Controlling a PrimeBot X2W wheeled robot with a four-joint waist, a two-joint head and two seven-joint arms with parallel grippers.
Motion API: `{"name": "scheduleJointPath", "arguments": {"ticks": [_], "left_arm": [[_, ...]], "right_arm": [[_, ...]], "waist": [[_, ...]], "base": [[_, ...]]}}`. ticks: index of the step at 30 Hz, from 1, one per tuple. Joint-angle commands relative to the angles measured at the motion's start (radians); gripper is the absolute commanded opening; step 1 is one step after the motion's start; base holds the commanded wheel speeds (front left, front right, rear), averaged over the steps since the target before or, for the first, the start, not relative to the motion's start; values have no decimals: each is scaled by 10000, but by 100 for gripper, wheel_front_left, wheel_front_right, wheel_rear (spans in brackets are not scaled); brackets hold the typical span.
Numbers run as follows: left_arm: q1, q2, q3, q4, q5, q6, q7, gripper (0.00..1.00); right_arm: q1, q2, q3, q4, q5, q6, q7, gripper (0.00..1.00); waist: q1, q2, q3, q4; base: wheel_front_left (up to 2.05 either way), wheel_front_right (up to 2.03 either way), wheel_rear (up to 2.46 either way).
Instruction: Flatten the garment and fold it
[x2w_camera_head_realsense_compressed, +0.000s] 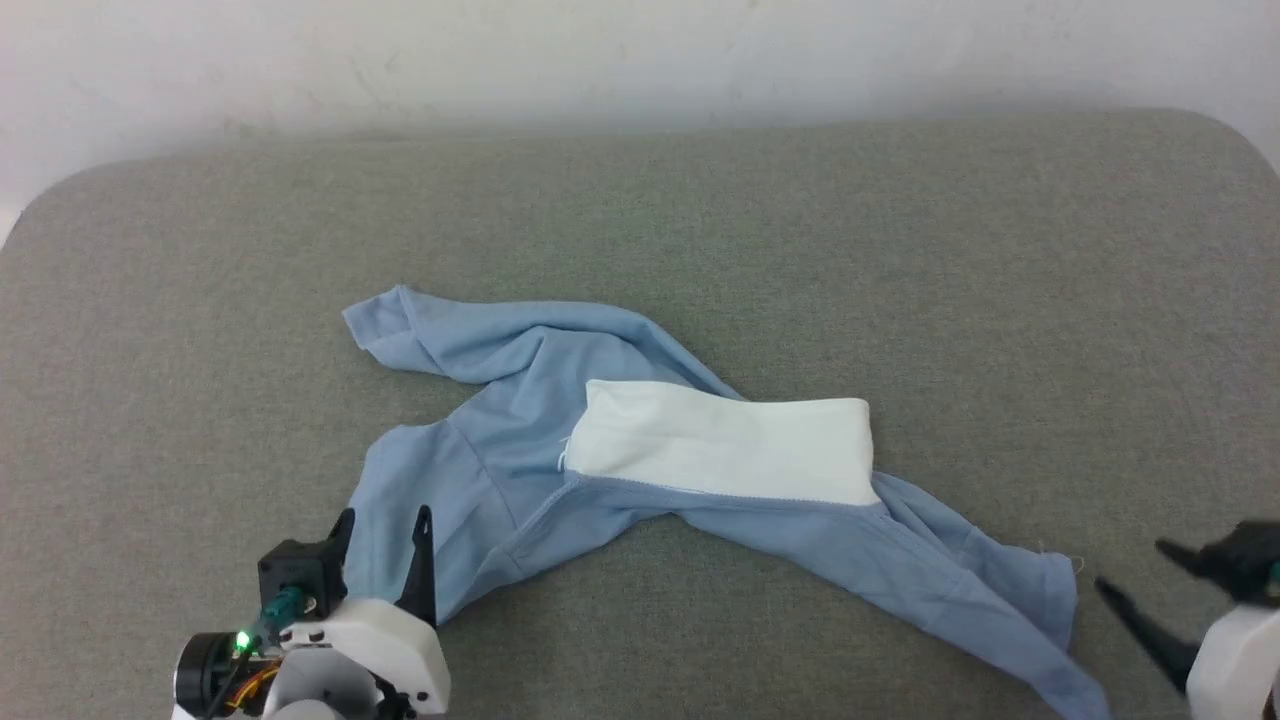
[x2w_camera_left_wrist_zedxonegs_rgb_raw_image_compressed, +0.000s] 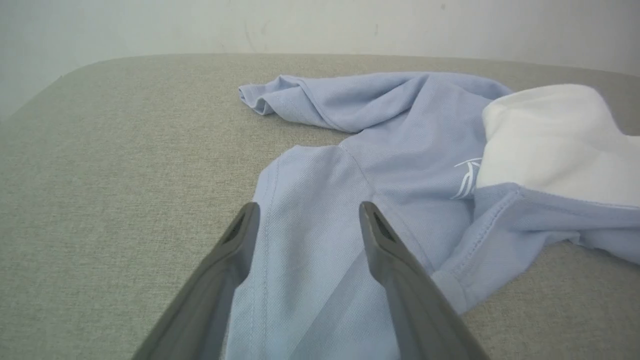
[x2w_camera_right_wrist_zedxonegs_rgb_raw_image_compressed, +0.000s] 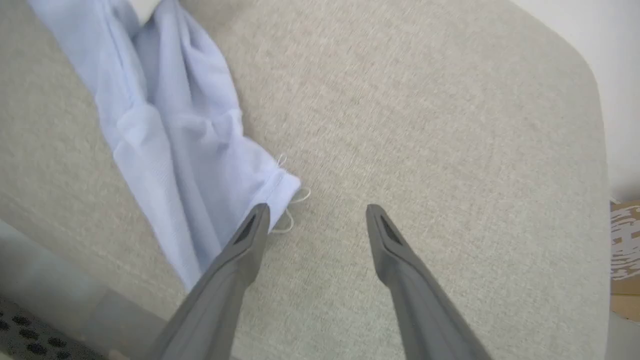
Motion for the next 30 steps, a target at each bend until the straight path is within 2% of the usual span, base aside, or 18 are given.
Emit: {"name": "scheduleJointPath", "arguments": {"ticks": [1,5,9,13,18,19,20,21,24,30], "left_arm": [[-34,146,-5,34,-29,21,205,100],[88,475,-78,-84,-27,239,1298,100],[113,813,-241,-134,22,487,2693,100],[10,1079,-514,-80,152,587,3851,100],[-233,1217,-734,357,71,328,4554,100],[-293,1242,-754,470,39,243,4597,71],[-361,1264,-763,565,15,156,4576,10],[-436,1269,-741,628,-23,80,4485,0],[-725,1274,-480,666,-16,138,3768,0],[-1058,1251,427,460,64,870,1813,0]], "right_arm": [[-53,158,-411,-130,318,-21,-69,100],[312,669,-2143,-724,1117,-21,-57,100],[726,1489,-3604,-1299,734,-21,184,100],[1068,2382,-4264,-1877,165,-21,536,100],[1203,3167,-4638,-2233,-390,-21,846,100],[1202,3266,-4691,-2271,-460,-21,900,100],[1196,3350,-4739,-2292,-532,-21,946,100],[1193,3423,-4789,-2295,-598,-21,988,100],[1194,3564,-4867,-2281,-743,-21,1115,100],[1060,3527,-4467,-2287,-713,-21,1382,100]], "waist": [[0,0,13,-60],[0,0,128,-175],[0,0,317,-284],[0,0,509,-379],[0,0,757,-443],[0,0,802,-441],[0,0,831,-431],[0,0,861,-409],[0,0,904,-264],[0,0,821,225]], "base": [[0,0,0],[0,0,0],[0,0,0],[0,0,0],[0,0,0],[0,0,0],[0,0,0],[0,0,0],[0,0,0],[0,0,0]]}}
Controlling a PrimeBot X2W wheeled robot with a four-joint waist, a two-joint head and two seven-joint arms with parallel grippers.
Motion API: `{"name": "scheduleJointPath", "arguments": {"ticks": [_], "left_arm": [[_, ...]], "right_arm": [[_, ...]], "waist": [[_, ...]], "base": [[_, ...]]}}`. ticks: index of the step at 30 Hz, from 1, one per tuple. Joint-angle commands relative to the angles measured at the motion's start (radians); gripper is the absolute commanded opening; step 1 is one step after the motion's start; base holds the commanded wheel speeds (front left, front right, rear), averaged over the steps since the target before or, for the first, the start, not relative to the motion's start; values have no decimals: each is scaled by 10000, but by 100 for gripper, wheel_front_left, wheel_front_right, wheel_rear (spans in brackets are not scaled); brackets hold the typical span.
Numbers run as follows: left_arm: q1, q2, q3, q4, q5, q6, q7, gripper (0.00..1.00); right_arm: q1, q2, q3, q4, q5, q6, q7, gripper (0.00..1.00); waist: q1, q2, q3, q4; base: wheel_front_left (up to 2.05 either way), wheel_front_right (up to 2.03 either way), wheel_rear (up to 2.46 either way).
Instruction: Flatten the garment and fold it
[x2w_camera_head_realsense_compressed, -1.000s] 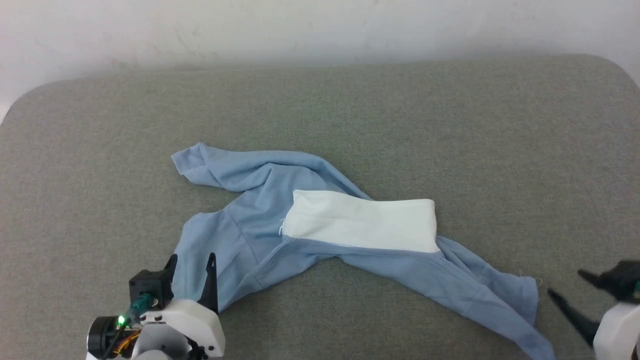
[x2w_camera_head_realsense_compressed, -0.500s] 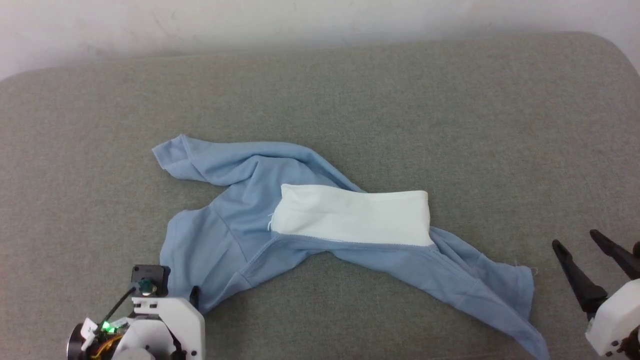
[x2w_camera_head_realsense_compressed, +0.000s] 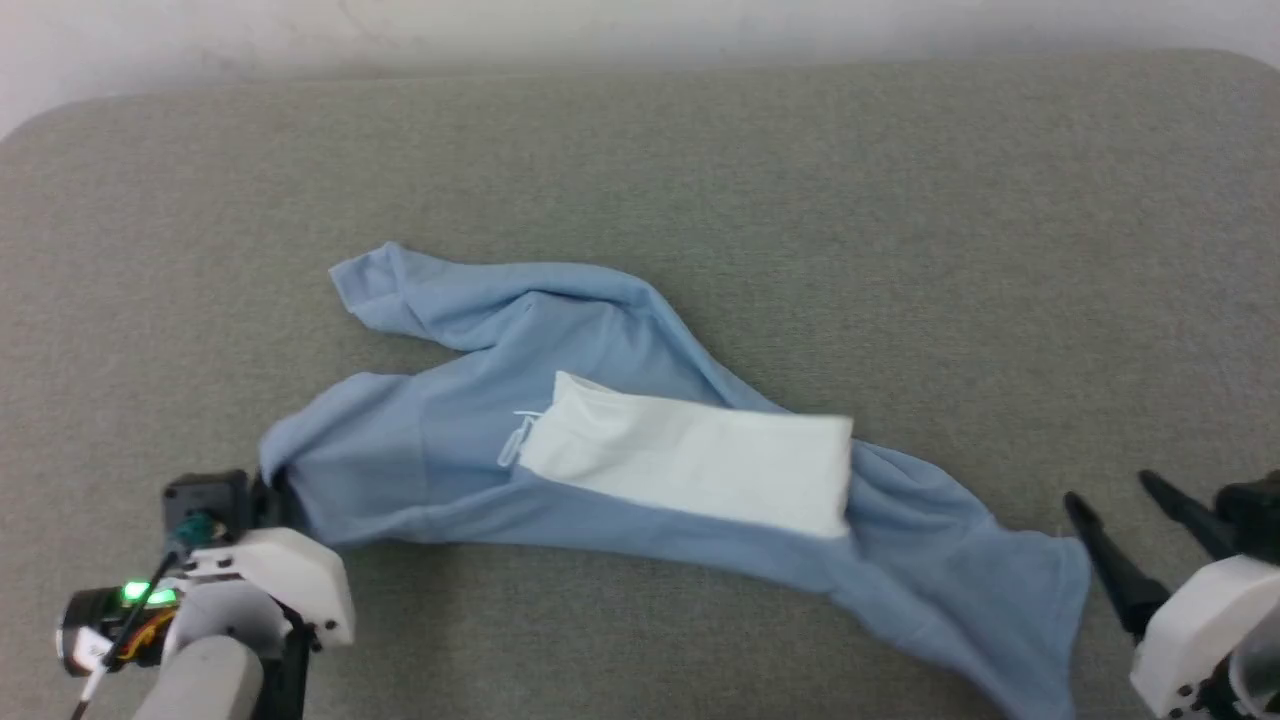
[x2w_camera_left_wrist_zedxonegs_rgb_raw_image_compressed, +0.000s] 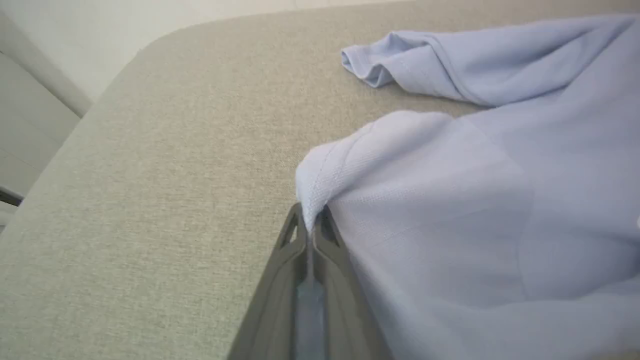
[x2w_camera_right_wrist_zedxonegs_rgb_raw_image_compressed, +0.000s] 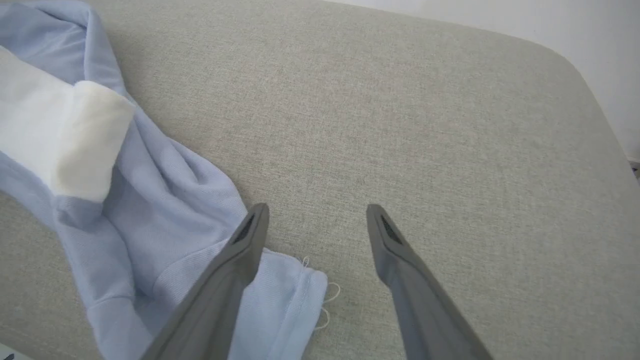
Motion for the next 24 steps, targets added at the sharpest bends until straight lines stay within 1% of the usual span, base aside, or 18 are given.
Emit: {"name": "scheduleJointPath", "arguments": {"ticks": [1,2,4,5,6,10,14,16,21,22,23,24], "left_arm": [[-115,20,290,-43,37,278,-443,0],[-67,-18,424,-59,5,399,-685,0],[63,-144,554,-35,-86,470,-1086,0],[138,-201,545,19,-98,469,-1225,47],[195,-265,507,79,-103,449,-1336,100],[223,-594,326,122,-64,371,-1925,100],[93,-878,112,0,43,200,-2541,100],[47,-1029,10,-59,92,147,-2708,100],[-15,-1385,-273,-178,179,-24,-2926,100],[-15,-1437,-317,-152,179,-57,-2944,100],[-22,-1484,-339,-122,170,-79,-2962,100],[-26,-1528,-348,-93,159,-96,-2980,100]], "right_arm": [[-130,-32,230,1,26,-19,74,100],[-215,-55,401,36,52,-19,120,100],[-448,-124,817,160,74,-19,199,100],[-606,-152,1058,243,80,-19,232,100],[-794,-154,1299,343,112,-19,269,100],[-1638,-180,2275,944,245,-19,534,100],[-2545,-301,3215,1842,319,-19,880,100],[-2958,-431,3683,2386,277,-19,1076,100],[-3569,-731,4844,3623,707,-19,1551,100],[-3608,-814,5084,3816,806,-19,1618,84],[-3650,-886,5249,3978,905,-19,1603,5],[-3702,-955,5336,4129,982,-19,1520,0]], "waist": [[-2,0,-71,306],[-2,0,-84,403],[-2,0,-102,604],[-2,0,-100,694],[-2,0,-94,776],[-2,0,-63,1164],[-2,0,-11,1557],[-2,0,22,1757],[-2,0,120,2281],[-2,0,125,2380],[-2,0,129,2470],[-2,0,124,2546]], "base": [[0,0,0],[0,0,0],[0,0,0],[0,0,0],[0,0,0],[0,0,0],[0,0,0],[0,0,0],[0,0,0],[0,0,0],[0,0,0],[0,0,0]]}}
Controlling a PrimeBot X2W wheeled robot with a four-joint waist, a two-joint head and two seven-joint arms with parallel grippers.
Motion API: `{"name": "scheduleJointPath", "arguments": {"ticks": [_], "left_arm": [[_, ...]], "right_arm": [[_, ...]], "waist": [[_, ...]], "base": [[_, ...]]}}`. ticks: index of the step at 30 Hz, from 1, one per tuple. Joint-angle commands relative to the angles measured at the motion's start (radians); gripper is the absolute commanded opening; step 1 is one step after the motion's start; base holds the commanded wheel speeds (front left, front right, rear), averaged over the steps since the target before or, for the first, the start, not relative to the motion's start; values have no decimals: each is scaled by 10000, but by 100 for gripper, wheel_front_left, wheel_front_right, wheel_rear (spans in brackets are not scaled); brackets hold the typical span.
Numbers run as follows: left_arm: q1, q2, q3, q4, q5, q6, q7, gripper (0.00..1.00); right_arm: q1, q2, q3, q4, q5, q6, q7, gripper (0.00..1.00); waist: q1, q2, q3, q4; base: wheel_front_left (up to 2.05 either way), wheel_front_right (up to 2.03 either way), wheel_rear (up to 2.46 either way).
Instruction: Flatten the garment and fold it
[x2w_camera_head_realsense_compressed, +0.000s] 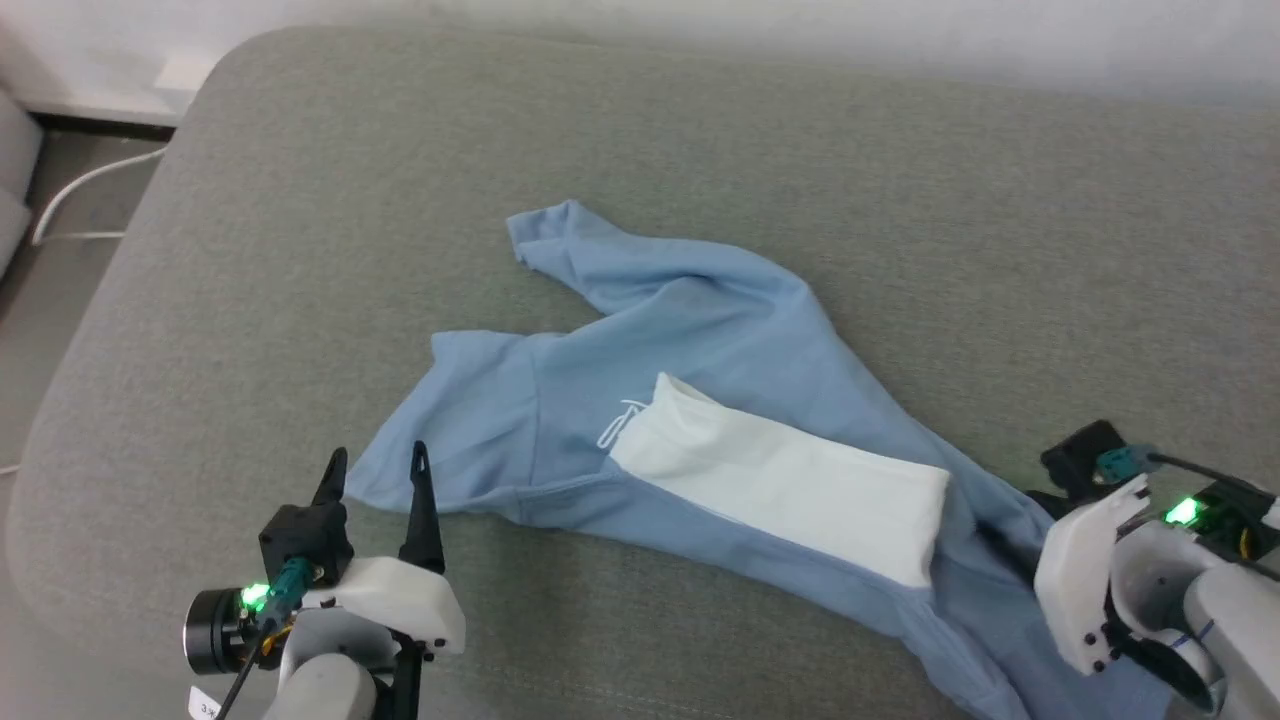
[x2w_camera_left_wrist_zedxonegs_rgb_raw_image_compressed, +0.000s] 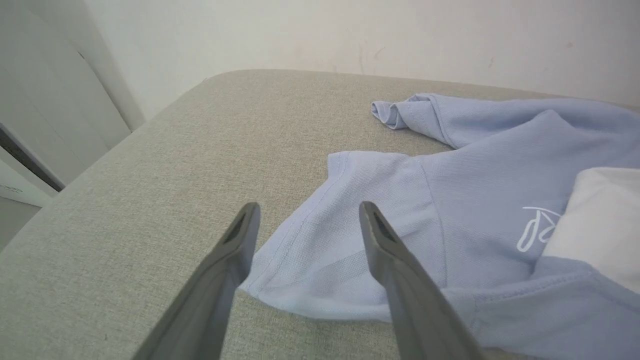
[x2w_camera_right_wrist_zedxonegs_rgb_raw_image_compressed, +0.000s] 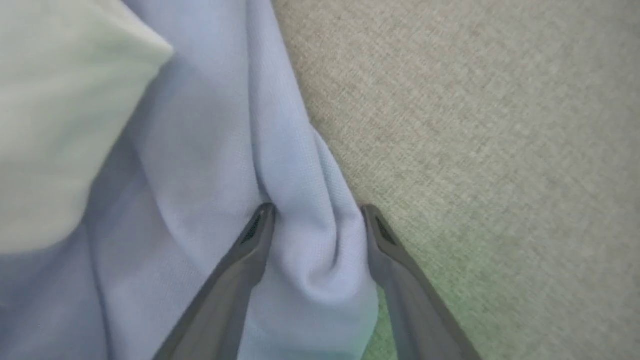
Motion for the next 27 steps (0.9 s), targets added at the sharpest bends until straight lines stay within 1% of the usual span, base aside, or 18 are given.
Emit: {"name": "scheduleJointPath", "arguments": {"ticks": [1,6,10,15,18,20,22,23,24,25,27], "left_arm": [[-125,-74,-11,47,45,-76,-96,100],[15,-168,18,167,2,-129,-162,100],[86,-231,27,251,-18,-183,-189,100],[6,-394,0,332,-3,-257,-211,100],[-114,-515,-23,371,31,-310,-220,100],[-201,-600,-47,415,68,-353,-224,100],[-277,-685,-87,482,107,-413,-227,100],[-277,-685,-87,482,107,-413,-227,100],[-307,-726,-108,521,125,-447,-228,100],[-330,-767,-125,556,138,-487,-229,100],[-344,-861,-131,635,91,-595,-230,100]], "right_arm": [[-14,-48,195,506,87,-21,-74,0],[-741,-598,-409,1292,-398,-21,-847,0],[-1530,-1088,-774,1558,-866,-21,-1176,0],[-2554,-1795,-395,1694,-1454,-21,-1267,0],[-3263,-2114,-92,1967,-1947,-21,-1581,0],[-3644,-2153,94,2316,-2260,-21,-1858,0],[-3888,-2029,306,2716,-2466,-21,-2155,0],[-3888,-2029,306,2716,-2466,-21,-2155,0],[-3955,-1910,381,2929,-2508,-21,-2307,48],[-3970,-1761,403,3178,-2485,-21,-2408,100],[-3953,-1504,488,3586,-2447,-21,-2636,100]], "waist": [[2,0,50,394],[2,0,-70,562],[2,0,-158,610],[2,0,-94,666],[2,0,57,719],[2,0,154,763],[2,0,236,797],[2,0,236,797],[2,0,264,805],[2,0,280,805],[2,0,279,787]], "base": [[0,0,0],[0,0,0],[0,0,0],[0,0,0],[0,0,0],[0,0,0],[0,0,0],[0,0,0],[0,0,0],[0,0,0],[0,0,0]]}}
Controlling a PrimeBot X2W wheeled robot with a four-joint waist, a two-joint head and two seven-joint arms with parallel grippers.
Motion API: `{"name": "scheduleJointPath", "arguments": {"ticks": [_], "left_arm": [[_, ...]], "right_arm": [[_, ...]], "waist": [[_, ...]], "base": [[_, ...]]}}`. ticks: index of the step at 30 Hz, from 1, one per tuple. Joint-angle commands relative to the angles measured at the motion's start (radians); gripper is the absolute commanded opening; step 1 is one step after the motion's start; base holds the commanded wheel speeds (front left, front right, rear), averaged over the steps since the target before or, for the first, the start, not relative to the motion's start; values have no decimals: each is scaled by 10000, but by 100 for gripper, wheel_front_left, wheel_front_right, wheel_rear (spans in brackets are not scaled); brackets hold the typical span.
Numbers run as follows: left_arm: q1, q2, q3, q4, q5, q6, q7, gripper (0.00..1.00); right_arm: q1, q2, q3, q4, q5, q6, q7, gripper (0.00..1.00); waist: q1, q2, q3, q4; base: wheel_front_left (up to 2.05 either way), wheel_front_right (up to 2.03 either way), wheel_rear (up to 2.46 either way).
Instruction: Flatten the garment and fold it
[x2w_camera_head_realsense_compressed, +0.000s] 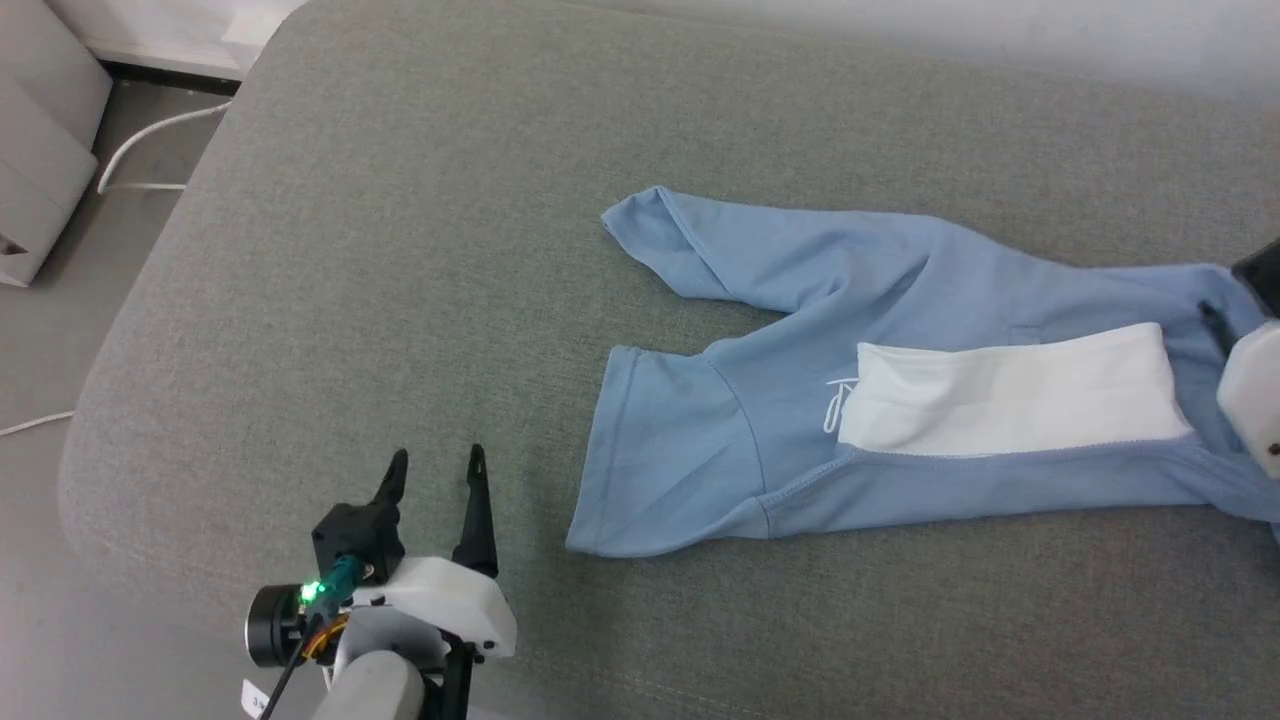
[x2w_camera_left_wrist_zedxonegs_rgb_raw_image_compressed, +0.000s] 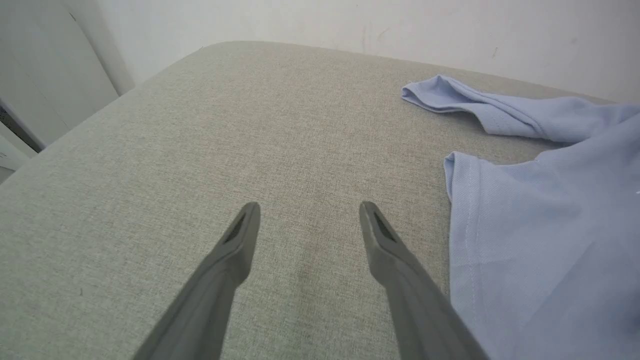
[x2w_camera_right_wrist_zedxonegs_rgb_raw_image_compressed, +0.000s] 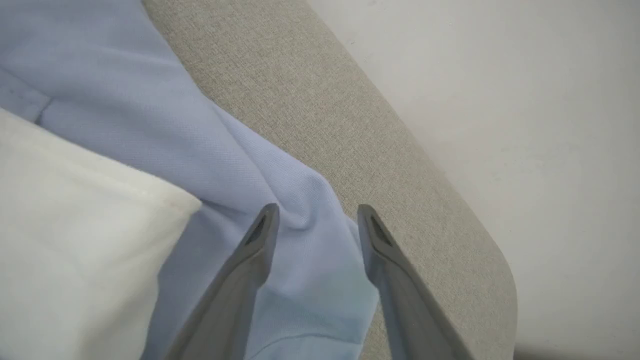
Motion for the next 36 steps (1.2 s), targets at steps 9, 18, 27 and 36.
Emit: {"name": "scheduleJointPath", "arguments": {"ticks": [9,18,27,36], "left_arm": [[24,124,-263,281,-149,-768,206,100],[555,1012,-1306,-675,-92,-1723,2379,100],[739,2527,-2335,-2242,603,-2305,4973,100],[376,3015,-2609,-2273,1262,-2147,5589,100]], "right_arm": [[424,834,-1134,947,440,-23,-1708,100],[2530,1745,-3521,-196,1178,-23,-2997,100],[5024,3242,-6259,-2488,1063,-23,-2640,100],[6243,4418,-7720,-4542,343,-23,-1560,100]], "waist": [[-2,0,-547,-597],[-2,0,-996,-1545],[-2,0,-877,-2301],[-2,0,-478,-2728]], "base": [[0,0,0],[0,0,0],[0,0,0],[0,0,0]]}}
